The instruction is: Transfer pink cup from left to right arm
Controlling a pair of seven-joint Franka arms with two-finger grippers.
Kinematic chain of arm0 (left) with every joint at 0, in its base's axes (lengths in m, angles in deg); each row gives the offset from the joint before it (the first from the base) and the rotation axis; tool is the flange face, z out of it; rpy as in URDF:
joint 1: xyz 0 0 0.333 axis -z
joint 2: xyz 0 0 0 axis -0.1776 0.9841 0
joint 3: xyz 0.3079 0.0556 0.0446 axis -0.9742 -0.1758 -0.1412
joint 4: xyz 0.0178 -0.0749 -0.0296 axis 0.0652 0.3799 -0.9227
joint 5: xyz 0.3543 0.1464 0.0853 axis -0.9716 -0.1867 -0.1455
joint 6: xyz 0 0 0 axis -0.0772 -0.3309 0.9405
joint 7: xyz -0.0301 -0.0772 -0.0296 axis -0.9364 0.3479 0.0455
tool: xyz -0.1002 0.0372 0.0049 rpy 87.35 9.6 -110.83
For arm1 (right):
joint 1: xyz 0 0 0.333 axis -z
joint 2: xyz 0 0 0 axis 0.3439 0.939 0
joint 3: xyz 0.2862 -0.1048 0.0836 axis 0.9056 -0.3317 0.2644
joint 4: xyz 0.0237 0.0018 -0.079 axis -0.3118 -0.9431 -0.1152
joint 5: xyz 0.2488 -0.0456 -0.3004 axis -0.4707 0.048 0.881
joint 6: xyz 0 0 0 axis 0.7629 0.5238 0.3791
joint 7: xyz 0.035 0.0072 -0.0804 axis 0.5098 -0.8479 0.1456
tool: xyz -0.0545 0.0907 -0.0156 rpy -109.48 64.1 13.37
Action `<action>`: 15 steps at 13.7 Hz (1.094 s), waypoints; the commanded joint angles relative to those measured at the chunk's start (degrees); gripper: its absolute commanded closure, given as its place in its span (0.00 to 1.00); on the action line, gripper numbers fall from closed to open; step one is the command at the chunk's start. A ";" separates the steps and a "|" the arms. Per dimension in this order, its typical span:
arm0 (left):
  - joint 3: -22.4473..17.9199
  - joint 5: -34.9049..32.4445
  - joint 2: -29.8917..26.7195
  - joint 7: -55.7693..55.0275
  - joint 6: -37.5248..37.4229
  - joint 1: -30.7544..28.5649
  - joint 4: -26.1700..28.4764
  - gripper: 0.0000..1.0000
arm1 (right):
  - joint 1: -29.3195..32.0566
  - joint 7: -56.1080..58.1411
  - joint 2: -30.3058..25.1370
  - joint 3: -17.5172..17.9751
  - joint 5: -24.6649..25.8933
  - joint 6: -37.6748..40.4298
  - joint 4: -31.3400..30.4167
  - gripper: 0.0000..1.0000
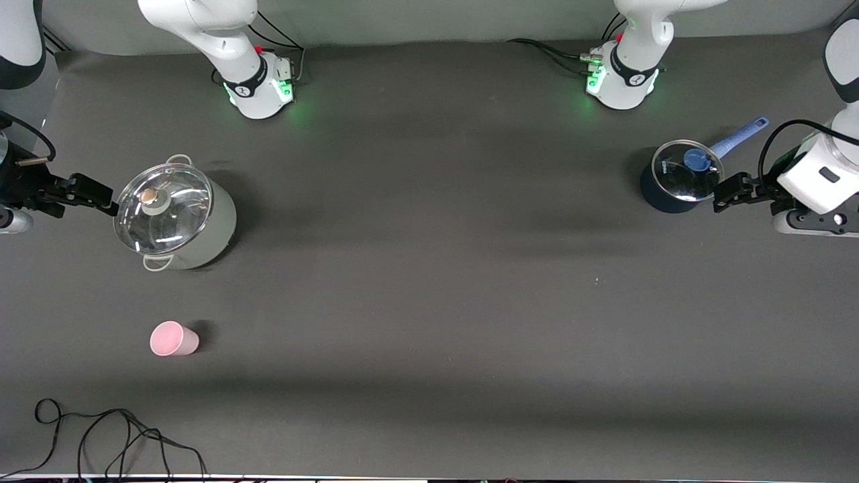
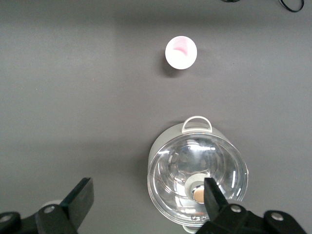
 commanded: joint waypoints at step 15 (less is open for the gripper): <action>-0.09 0.40 -1.07 0.86 0.63 -0.09 0.88 0.00 | -0.59 -4.43 0.05 -0.17 -1.03 5.44 2.85 0.00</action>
